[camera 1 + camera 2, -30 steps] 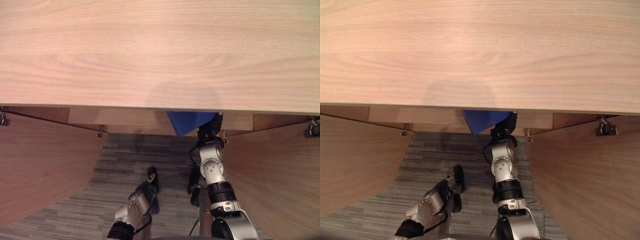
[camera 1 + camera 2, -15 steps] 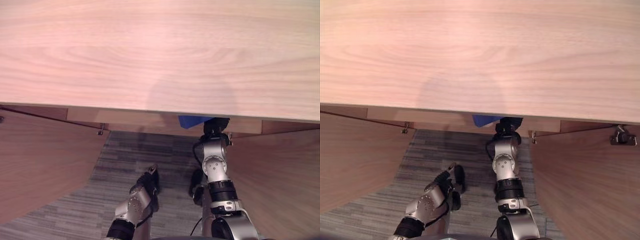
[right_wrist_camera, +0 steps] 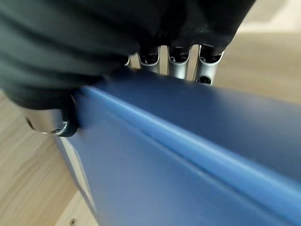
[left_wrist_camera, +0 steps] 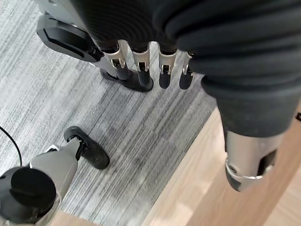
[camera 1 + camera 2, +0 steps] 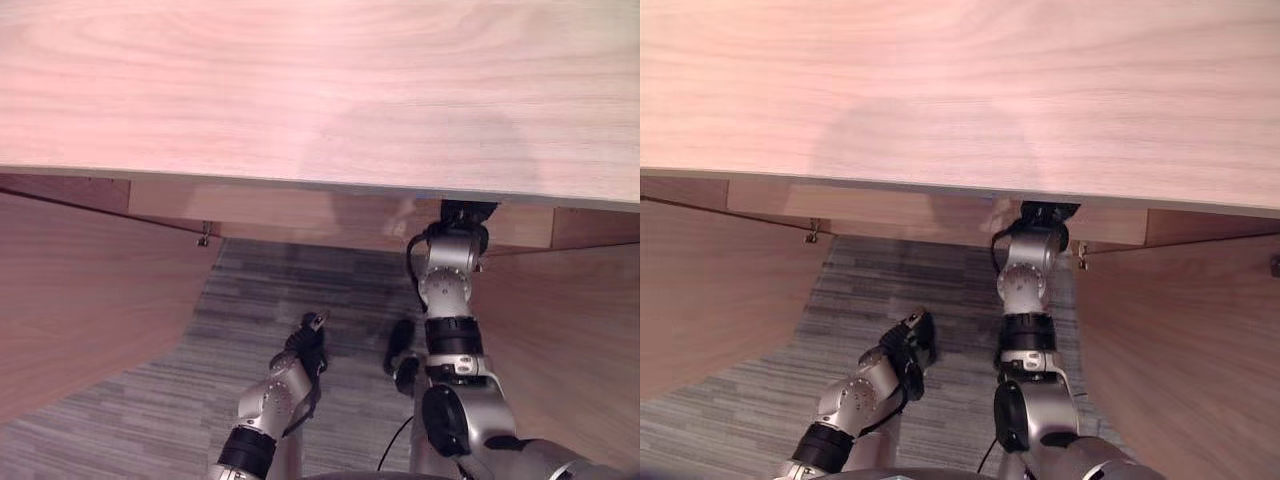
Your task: Put the empty folder in the office cabinet
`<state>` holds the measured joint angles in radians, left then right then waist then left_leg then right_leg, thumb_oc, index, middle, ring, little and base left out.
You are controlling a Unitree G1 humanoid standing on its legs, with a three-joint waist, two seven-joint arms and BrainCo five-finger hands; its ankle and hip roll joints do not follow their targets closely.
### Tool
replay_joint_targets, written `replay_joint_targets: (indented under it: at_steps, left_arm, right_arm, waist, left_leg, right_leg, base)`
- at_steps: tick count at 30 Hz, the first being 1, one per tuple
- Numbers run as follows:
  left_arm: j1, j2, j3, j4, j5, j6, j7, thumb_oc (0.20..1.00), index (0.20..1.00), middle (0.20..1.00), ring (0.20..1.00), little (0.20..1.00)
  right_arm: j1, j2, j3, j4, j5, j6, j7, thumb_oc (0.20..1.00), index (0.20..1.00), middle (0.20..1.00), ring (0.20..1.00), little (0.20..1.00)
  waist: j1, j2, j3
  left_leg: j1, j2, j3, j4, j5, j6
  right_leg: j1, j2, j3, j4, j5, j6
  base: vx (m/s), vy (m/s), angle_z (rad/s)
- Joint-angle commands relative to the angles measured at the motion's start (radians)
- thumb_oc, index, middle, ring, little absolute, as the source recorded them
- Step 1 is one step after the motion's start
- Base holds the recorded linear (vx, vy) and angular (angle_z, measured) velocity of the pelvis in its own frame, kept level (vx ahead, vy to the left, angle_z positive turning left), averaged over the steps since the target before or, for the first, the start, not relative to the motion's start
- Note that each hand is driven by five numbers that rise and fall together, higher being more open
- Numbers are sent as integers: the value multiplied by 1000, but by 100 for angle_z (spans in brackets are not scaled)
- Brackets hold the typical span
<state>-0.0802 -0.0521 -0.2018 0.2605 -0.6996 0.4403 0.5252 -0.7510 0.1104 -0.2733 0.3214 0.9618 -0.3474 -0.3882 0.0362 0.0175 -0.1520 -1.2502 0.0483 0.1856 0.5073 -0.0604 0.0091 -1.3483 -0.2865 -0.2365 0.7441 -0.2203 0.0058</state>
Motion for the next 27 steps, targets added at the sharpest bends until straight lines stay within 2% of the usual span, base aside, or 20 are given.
replay_joint_targets:
  at_steps: [1,3,4,5,6,7,9,10,11,13,14,19,21,23,25,26,27]
  left_arm:
    - [-39,-94,-20,8,-13,16,20,1000,1000,1000,1000,1000]
    - [-33,-88,-23,2,-13,19,24,1000,1000,1000,1000,1000]
    - [-35,-87,-23,2,-13,19,25,1000,1000,1000,1000,1000]
    - [-32,-81,-24,-14,-15,25,28,1000,1000,1000,1000,1000]
    - [-35,-80,-24,-16,-16,26,29,1000,1000,1000,1000,1000]
    - [-39,-77,-23,-25,-20,28,33,1000,1000,1000,1000,1000]
    - [-50,-77,-21,-36,-28,29,39,1000,1000,1000,1000,1000]
    - [-56,-78,-20,-46,-35,28,45,1000,1000,1000,1000,1000]
    - [-59,-77,-20,-48,-37,29,48,1000,1000,1000,1000,1000]
    - [-70,-79,-24,-70,-45,31,59,1000,1000,1000,1000,1000]
    - [-72,-78,-24,-71,-46,32,60,1000,1000,1000,1000,1000]
    - [-72,-76,-32,-86,-57,32,92,1000,1000,1000,1000,1000]
    - [-67,-75,-35,-85,-60,29,99,1000,1000,1000,1000,1000]
    - [-59,-70,-37,-87,-61,26,105,1000,1000,1000,1000,1000]
    - [-50,-66,-37,-90,-61,26,106,1000,1000,1000,1000,1000]
    - [-50,-66,-37,-90,-62,26,107,1000,1000,1000,1000,1000]
    - [-49,-66,-38,-90,-62,26,107,1000,1000,1000,1000,1000]
  right_arm:
    - [-305,308,-72,-29,-16,-67,-37,200,200,200,200,200]
    - [-335,306,-83,-23,-23,-68,-57,200,200,200,200,200]
    - [-339,305,-85,-22,-24,-68,-58,200,200,200,200,200]
    - [-383,303,-92,-8,-20,-72,-82,200,200,200,200,200]
    - [-390,302,-95,-6,-20,-72,-84,200,200,200,200,200]
    - [-432,303,-100,-2,-17,-75,-106,200,200,200,200,200]
    - [-470,301,-97,-3,-21,-76,-132,200,200,200,200,200]
    - [-486,300,-95,-5,-27,-77,-152,200,200,200,200,200]
    - [-490,300,-95,-6,-30,-77,-156,200,200,200,200,200]
    - [-531,293,-95,-3,-44,-85,-207,200,200,200,200,200]
    - [-535,292,-96,-3,-46,-85,-210,200,200,200,200,200]
    - [-566,281,-137,5,-45,-113,-286,200,200,200,200,200]
    - [-566,279,-153,-3,-40,-123,-298,200,200,200,200,200]
    - [-556,275,-156,-17,-34,-128,-292,200,200,200,200,200]
    - [-538,274,-154,-33,-19,-127,-261,200,200,200,200,200]
    - [-537,274,-153,-32,-18,-127,-260,200,200,200,200,200]
    - [-536,274,-153,-32,-17,-127,-260,200,200,200,200,200]
  waist:
    - [-8,5,101]
    - [-6,5,112]
    - [-5,3,107]
    - [-5,6,122]
    - [-4,4,118]
    - [-4,5,136]
    - [-2,4,145]
    - [-2,5,159]
    - [-2,3,155]
    - [-1,8,181]
    - [-1,6,176]
    - [-1,9,191]
    - [-1,8,183]
    - [-1,9,187]
    - [1,10,185]
    - [1,9,180]
    - [0,10,186]
  left_leg:
    - [32,11,-34,84,-97,-18]
    - [24,8,-44,85,-83,-18]
    - [33,12,-33,86,-100,-17]
    - [20,7,-43,90,-84,-17]
    - [27,11,-32,92,-100,-17]
    - [9,7,-41,99,-83,-17]
    - [8,11,-31,103,-98,-15]
    - [-8,7,-42,104,-80,-15]
    - [-1,11,-31,106,-97,-15]
    - [-28,8,-39,107,-73,-15]
    - [-21,12,-29,109,-90,-15]
    - [-44,6,-38,107,-69,-9]
    - [-33,10,-29,106,-89,-7]
    - [-38,6,-37,96,-69,-6]
    - [-28,5,-36,86,-66,-5]
    - [-20,8,-27,87,-81,-5]
    - [-26,5,-36,87,-70,-5]
  right_leg:
    - [74,29,-38,-9,-10,72]
    - [64,35,-26,-9,3,71]
    - [71,29,-38,-5,-13,71]
    - [61,35,-26,-5,3,71]
    - [68,29,-39,-1,-12,71]
    - [55,36,-24,-3,7,68]
    - [54,29,-35,4,-6,68]
    - [41,34,-22,0,11,67]
    - [47,28,-34,5,-5,67]
    - [27,28,-23,6,13,68]
    - [34,22,-36,10,-2,69]
    - [8,25,-22,6,21,68]
    - [16,20,-32,9,5,70]
    - [11,28,-18,-5,26,70]
    - [17,32,-15,-16,28,70]
    - [26,26,-26,-12,14,71]
    - [20,31,-16,-14,25,71]
  base:
    - [0,0,0]
    - [-29,-16,1]
    - [-72,-25,2]
    - [46,-17,3]
    - [-89,-29,2]
    - [37,-10,1]
    - [-17,-8,0]
    - [0,0,0]
    - [-32,-17,2]
    - [-33,-17,1]
    - [0,0,0]
    - [-19,-4,0]
    - [26,5,0]
    - [-60,16,-1]
    - [24,9,0]
    - [0,0,0]
    - [55,13,0]
